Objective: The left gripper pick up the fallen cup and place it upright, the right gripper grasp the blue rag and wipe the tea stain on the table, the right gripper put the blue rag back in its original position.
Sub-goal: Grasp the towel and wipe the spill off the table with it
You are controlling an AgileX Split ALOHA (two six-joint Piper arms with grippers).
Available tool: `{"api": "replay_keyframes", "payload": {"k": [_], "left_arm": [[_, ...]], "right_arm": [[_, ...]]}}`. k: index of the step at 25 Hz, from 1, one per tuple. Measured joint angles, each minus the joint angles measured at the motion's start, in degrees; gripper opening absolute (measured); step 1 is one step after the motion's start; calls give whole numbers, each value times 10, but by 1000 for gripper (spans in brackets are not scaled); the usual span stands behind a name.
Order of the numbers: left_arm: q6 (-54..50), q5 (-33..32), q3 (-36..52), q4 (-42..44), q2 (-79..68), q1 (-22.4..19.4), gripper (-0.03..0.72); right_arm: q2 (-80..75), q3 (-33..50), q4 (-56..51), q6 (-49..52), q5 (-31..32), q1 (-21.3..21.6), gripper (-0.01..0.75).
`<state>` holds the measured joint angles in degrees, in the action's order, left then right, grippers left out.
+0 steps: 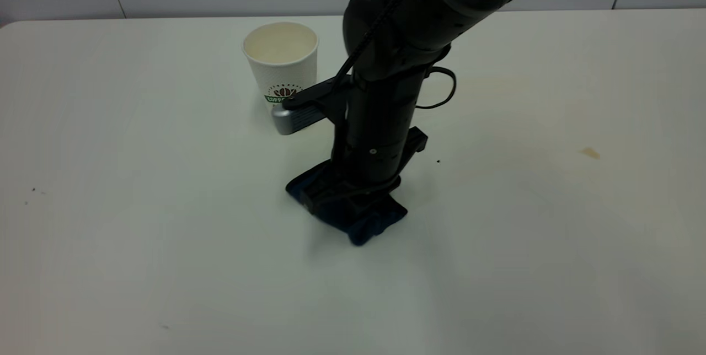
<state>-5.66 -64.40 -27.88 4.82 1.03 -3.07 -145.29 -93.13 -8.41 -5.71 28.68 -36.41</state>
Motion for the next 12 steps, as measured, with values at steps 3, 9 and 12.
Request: {"api": "replay_keyframes", "payload": {"k": [3, 9, 12], "left_arm": [[0, 0, 0, 0, 0, 0, 237], [0, 0, 0, 0, 0, 0, 238], [0, 0, 0, 0, 0, 0, 238]], "right_arm": [[-2, 0, -4, 0, -28, -10, 59], [-6, 1, -4, 0, -86, -6, 59], [-8, 1, -4, 0, -110, 2, 59]]}}
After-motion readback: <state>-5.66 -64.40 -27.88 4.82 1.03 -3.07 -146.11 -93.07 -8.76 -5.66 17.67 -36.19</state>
